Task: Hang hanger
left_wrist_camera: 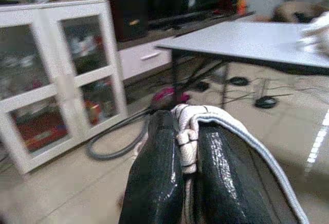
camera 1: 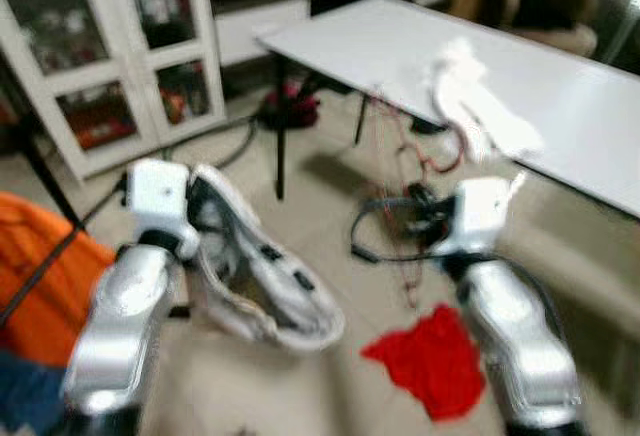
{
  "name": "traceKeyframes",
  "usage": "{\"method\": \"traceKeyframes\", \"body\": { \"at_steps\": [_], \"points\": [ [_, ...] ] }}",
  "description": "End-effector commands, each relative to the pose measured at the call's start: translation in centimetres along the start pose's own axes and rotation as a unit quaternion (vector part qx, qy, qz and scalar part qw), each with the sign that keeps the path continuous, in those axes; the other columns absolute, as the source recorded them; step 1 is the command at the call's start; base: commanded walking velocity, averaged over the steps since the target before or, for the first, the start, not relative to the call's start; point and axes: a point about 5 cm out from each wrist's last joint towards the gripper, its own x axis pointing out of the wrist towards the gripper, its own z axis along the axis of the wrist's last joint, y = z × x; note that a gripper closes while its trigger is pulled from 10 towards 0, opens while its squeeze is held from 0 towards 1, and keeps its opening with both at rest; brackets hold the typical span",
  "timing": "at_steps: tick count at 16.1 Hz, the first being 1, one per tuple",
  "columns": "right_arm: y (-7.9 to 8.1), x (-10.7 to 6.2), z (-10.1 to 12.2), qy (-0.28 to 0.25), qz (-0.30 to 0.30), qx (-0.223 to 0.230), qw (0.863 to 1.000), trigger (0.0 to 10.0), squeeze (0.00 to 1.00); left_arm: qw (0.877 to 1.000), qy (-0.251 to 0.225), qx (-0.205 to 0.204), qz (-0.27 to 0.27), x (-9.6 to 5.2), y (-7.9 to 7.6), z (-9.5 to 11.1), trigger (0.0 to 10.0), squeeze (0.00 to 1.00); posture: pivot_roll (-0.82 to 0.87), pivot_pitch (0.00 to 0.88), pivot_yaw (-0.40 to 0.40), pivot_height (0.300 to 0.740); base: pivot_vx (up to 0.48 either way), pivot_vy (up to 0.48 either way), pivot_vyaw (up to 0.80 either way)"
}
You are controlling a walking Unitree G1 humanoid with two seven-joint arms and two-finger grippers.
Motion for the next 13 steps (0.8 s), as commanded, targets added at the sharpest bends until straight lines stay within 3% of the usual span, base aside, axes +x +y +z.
{"method": "traceKeyframes", "body": {
  "at_steps": [1,13],
  "points": [
    [-1.06,-0.13,0.6,-0.013,-0.018,-0.011,1.0,10.0,0.0,0.999,-0.033,0.002,-0.01,0.15,-0.7,1.55,10.0,0.0,-0.08,0.0,-0.023,0.74,0.431,0.0,0.0],
    [-1.16,-0.02,0.89,-0.023,-0.011,-0.011,1.0,10.0,0.0,0.999,-0.039,0.008,-0.004,0.64,-0.32,1.88,10.0,0.0,-0.08,0.0,-0.024,0.74,0.435,0.0,0.0]
  ]
}}
